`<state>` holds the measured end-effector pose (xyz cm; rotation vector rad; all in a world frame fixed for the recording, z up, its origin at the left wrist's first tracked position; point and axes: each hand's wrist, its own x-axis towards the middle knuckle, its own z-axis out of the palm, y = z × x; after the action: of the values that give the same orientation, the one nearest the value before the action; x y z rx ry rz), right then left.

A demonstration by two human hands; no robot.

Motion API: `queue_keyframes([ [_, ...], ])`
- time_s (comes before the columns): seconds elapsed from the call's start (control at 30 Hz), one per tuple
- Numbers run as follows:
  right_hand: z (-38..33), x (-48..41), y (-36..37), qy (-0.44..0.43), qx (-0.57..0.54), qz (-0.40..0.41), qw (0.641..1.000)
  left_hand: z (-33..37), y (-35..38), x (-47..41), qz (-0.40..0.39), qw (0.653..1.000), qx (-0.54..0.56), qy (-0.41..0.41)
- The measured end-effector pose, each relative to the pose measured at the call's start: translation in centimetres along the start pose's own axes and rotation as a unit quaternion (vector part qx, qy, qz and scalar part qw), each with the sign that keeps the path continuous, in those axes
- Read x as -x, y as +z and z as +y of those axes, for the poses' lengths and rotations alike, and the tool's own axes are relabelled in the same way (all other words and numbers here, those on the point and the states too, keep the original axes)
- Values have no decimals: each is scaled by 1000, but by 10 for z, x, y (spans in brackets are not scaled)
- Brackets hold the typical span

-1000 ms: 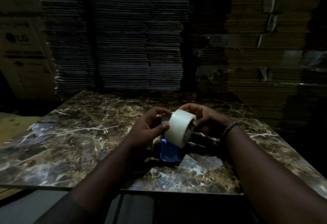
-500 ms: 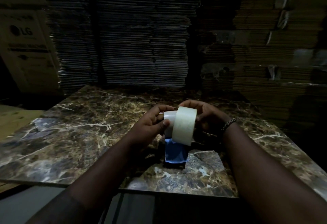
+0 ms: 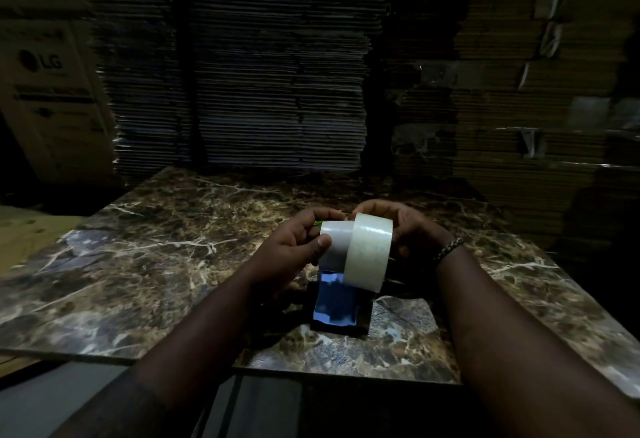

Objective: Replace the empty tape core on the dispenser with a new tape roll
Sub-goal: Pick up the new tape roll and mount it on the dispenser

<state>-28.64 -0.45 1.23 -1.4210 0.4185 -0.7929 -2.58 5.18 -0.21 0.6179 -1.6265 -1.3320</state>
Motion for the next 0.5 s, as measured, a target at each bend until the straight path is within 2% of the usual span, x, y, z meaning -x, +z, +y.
queue_keyframes([
  [0.37,-3,-3,3,10,11,-11,1000,5,10,2,8,1000,-28,-4],
  [0.5,-6,-1,11,6,4,-7,1000,7,13,7,-5,1000,3,-12],
])
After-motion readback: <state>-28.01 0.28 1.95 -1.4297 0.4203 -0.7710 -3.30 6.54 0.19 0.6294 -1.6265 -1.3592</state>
